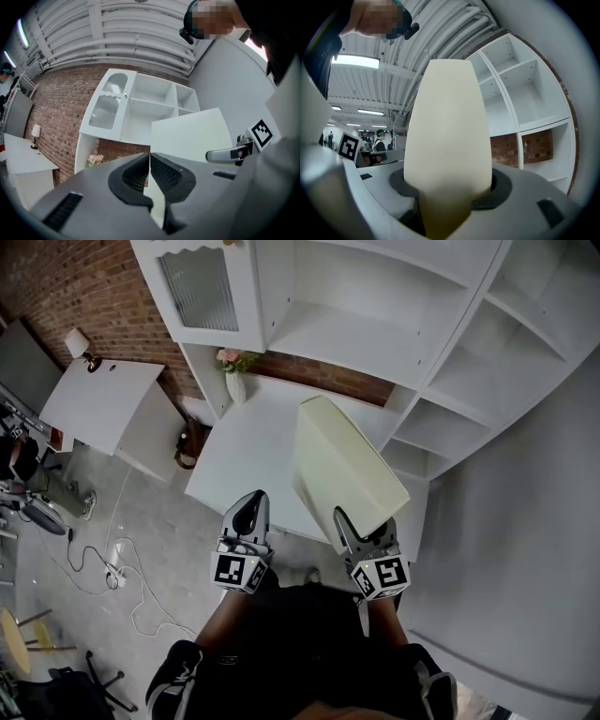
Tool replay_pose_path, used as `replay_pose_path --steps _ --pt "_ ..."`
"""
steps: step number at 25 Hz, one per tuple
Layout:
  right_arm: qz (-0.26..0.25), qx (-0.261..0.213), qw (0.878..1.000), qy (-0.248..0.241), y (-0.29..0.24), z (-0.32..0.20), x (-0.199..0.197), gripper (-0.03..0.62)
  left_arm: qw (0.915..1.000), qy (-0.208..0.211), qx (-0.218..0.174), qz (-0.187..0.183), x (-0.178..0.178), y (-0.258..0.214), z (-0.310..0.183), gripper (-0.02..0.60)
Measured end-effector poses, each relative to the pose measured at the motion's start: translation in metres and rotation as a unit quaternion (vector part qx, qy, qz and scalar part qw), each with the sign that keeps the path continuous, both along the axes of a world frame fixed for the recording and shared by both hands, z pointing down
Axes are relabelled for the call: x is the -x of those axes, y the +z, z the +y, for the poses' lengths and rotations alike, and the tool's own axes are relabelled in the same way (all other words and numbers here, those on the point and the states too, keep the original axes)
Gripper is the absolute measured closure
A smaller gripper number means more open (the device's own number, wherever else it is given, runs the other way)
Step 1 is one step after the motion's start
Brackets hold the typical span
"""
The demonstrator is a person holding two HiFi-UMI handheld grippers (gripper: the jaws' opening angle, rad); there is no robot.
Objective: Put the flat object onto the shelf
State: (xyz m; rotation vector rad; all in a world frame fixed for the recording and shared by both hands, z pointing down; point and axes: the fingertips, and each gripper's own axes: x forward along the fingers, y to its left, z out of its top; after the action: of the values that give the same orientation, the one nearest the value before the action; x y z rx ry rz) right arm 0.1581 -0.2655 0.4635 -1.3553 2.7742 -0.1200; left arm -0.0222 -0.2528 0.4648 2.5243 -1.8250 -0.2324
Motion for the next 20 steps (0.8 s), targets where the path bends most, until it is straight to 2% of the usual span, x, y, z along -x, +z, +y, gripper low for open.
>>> replay_pose_path --steps 4,10,14,16,17,20 --pt "0.031 -0.023 0.999 0.003 -0.022 -0.017 0.020 0.307 0.9999 0.014 0.005 0.001 0.019 0.001 -0.024 0.565" --pt "0.071 -0.099 0.992 -0.017 -0.098 -0.032 0.054 0.307 0.9995 0.025 0.000 0.018 0.049 0.000 -0.057 0.565" --pt "0.104 -0.146 0.984 0.006 -0.138 -0.041 0.060 0.307 0.9991 0.031 -0.009 0.028 0.063 -0.001 -0.072 0.565" --pt "0.148 -0.172 0.973 0.033 -0.151 -0.046 0.062 0.307 0.9990 0.031 -0.002 0.034 0.072 0.000 -0.078 0.565" --pt "0.178 -0.189 0.965 0.046 -0.157 -0.049 0.064 0.307 0.9990 0.030 0.005 0.033 0.075 0.002 -0.080 0.565" --pt "0.250 -0.254 0.930 0.091 -0.184 -0.059 0.073 0.307 0.9987 0.037 0.015 0.031 0.077 0.004 -0.085 0.565"
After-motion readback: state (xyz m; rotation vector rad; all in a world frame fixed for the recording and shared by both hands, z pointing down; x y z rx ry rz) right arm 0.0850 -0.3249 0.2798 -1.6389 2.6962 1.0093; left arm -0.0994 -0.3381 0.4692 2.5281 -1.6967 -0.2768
